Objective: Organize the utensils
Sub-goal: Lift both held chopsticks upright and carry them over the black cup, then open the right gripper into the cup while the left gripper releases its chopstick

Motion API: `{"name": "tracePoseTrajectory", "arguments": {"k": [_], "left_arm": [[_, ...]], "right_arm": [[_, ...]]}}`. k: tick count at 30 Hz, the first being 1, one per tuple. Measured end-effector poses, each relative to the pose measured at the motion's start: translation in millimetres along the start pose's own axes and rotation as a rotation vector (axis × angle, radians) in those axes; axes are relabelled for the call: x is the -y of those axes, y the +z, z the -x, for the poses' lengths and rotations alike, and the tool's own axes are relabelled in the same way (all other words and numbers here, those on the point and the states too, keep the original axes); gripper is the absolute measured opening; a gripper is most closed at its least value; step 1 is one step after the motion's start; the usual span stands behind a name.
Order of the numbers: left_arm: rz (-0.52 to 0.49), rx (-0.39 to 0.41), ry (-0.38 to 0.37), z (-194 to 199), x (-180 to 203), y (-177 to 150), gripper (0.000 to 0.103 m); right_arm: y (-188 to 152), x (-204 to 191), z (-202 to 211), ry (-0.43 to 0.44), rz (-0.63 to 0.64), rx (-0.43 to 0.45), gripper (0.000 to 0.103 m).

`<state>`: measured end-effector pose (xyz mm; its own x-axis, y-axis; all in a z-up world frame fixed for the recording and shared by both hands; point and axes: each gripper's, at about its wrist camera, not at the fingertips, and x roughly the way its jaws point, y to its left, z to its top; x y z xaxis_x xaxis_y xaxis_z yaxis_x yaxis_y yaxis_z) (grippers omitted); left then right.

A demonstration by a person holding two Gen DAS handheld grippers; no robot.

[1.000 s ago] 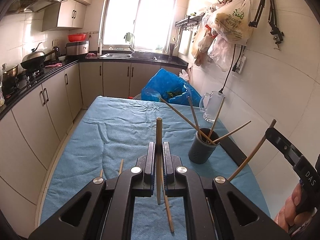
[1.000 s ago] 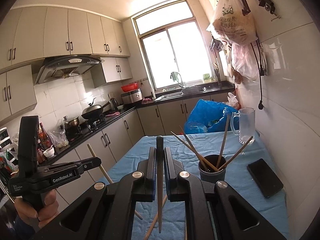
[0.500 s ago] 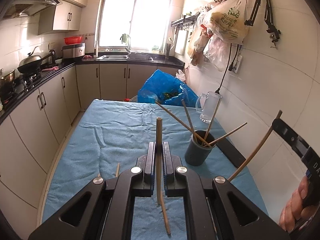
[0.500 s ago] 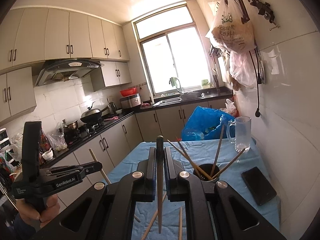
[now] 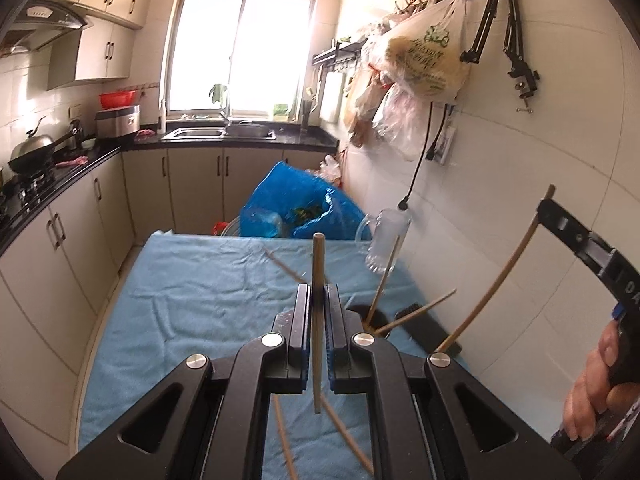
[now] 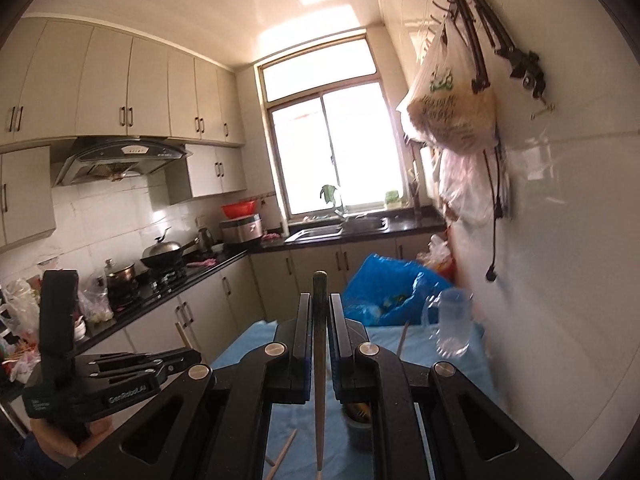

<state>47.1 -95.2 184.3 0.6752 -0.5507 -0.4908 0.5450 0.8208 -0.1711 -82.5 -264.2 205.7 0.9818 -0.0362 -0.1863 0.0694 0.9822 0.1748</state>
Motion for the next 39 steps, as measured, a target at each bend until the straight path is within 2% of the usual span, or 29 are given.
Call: {"name": "tracePoseTrajectory", "arguments": {"k": [9,15,18,28,33,35,39], "left_arm": [[0.013,0.025,-0.035,-39.9,22.5,49.9,0.006],[0.038,0.005,-0.050,-74.9,27.0,62.4,0.006],[0.050,-0.020,-0.044,-96.4,25.2,59.7,0.006],[0.066,-0.112,-0.050,-145.1,20.8,32.5,0.006],[0.068,-0.127,-0.057,-148.5,19.6,26.5,0.006],[0.064,-0.125,-0.055,-146.0,19.2,26.7,0.007],[0.072,-0.118,-0.059,-139.8,17.6,29.6,0.017]], "right_arm": [[29.3,19.7,-49.0,-0.085,-0.007,0.011,0.008],[30.9,31.0,-79.7,-0.144,0.002,0.006,0.008],[25.7,36.0,-95.7,-0.185,0.015,0.000,0.008],[-7.6,51.8,-142.5,-0.205,0.022,-0.105,0.008],[-21.3,60.4,-156.3,-0.204,-0.005,-0.168,0.009],[-22.9,63.1,-157.5,-0.191,-0.024,-0.182,0.014],[-18.7,65.7,-151.2,-0.179,-0.038,-0.171,0.021]]}}
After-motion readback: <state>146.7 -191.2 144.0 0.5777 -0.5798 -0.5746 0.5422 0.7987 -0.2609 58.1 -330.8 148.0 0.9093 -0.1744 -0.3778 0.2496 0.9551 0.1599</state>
